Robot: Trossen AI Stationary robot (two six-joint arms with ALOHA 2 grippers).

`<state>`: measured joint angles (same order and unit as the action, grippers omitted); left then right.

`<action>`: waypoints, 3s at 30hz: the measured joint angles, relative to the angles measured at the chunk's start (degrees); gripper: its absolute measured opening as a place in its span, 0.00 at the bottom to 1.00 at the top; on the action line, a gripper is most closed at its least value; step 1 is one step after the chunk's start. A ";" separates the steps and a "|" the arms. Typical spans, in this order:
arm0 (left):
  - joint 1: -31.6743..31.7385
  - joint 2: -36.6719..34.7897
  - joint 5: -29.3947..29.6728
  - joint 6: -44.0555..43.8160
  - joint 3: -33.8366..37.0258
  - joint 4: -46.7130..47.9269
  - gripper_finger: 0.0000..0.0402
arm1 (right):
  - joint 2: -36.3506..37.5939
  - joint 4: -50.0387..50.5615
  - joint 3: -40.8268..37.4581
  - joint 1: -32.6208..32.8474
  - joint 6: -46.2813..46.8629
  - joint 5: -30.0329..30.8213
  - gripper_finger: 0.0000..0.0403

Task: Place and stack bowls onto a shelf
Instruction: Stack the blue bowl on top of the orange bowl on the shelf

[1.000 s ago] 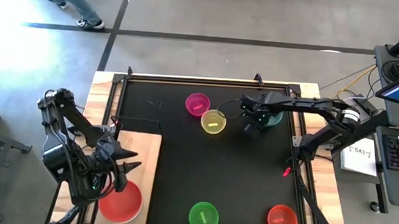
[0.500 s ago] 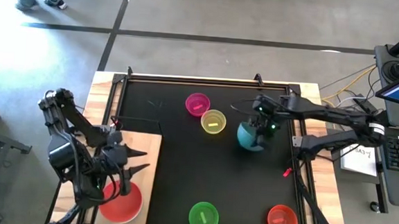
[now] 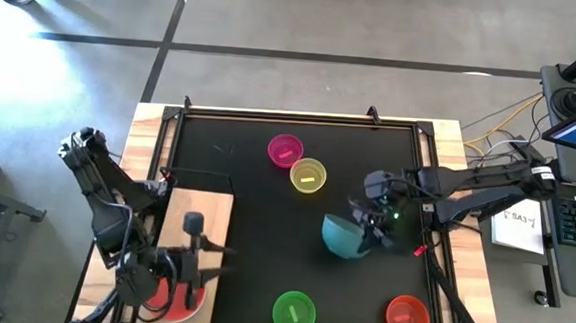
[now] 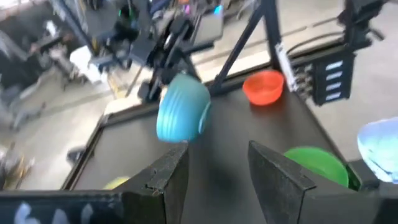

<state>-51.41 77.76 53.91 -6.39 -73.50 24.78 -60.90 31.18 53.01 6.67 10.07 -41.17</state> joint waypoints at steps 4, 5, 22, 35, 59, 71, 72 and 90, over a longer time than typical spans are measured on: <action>1.33 0.00 -2.70 9.14 5.00 -13.04 0.37 | -1.19 -3.01 0.60 3.66 -1.37 0.22 0.02; 1.71 0.00 -3.27 10.65 6.03 -15.38 0.37 | -1.56 -3.87 0.82 4.37 -2.09 0.23 0.02; 11.79 1.32 -25.73 17.14 12.40 -29.77 0.37 | -16.26 3.54 18.10 8.03 -17.34 -4.41 0.02; 17.19 7.33 -30.21 25.01 12.38 -36.82 0.37 | -26.79 18.49 32.54 8.12 -32.64 -8.53 0.02; 24.80 7.39 -55.45 25.41 12.38 -43.10 0.37 | -28.79 21.76 41.43 8.37 -44.25 -8.33 0.02; 26.59 8.95 -59.36 25.35 12.36 -48.50 0.35 | -28.79 20.56 42.75 8.71 -53.73 -8.37 0.02; 26.82 9.37 -60.77 25.35 12.36 -48.77 0.34 | -28.79 20.54 42.75 8.73 -53.87 -8.35 0.02; 29.58 10.54 -73.18 20.40 12.38 -48.27 0.02 | -28.68 20.15 42.86 8.51 -43.56 -3.87 0.15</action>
<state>-21.83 88.29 -19.27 14.01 -61.12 -23.49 -89.58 51.34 95.88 15.18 -33.50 -45.04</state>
